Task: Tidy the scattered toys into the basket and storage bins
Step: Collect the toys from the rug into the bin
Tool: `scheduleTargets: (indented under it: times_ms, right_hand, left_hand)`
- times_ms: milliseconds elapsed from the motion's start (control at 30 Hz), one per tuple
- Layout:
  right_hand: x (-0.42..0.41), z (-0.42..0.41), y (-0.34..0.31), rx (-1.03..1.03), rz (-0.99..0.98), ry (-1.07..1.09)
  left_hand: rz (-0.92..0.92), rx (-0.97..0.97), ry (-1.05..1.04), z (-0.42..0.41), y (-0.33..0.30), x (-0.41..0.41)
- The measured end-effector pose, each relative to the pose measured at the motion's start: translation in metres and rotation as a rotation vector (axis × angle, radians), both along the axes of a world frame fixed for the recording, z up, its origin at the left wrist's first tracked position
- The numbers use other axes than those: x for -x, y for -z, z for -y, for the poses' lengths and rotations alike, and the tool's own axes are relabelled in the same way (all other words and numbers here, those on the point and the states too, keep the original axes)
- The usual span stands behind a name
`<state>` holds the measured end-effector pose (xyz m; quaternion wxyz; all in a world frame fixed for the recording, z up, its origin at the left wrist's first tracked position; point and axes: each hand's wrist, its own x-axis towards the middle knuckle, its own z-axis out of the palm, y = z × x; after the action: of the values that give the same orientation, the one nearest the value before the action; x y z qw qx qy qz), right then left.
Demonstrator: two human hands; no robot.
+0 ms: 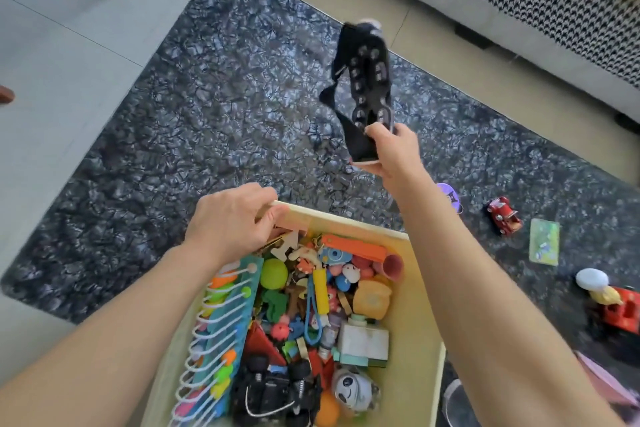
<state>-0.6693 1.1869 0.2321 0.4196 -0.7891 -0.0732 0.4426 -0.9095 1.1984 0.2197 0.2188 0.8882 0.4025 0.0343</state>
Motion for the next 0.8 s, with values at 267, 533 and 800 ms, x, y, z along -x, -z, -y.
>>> scheduleTargets:
  times_ms: [267, 533, 800]
  right_hand:
    - [0.097, 0.182, -0.101, -0.171, 0.083, -0.151]
    - [0.190, 0.243, -0.040, 0.133, 0.110, -0.261]
    - [0.217, 0.229, 0.019, 0.269, 0.164, -0.582]
  left_hand:
    - [0.000, 0.201, -0.184, 0.007, -0.018, -0.001]
    - [0.131, 0.331, -0.454, 0.030, -0.021, 0.042]
    - [0.192, 0.386, -0.749, 0.082, -0.014, 0.091]
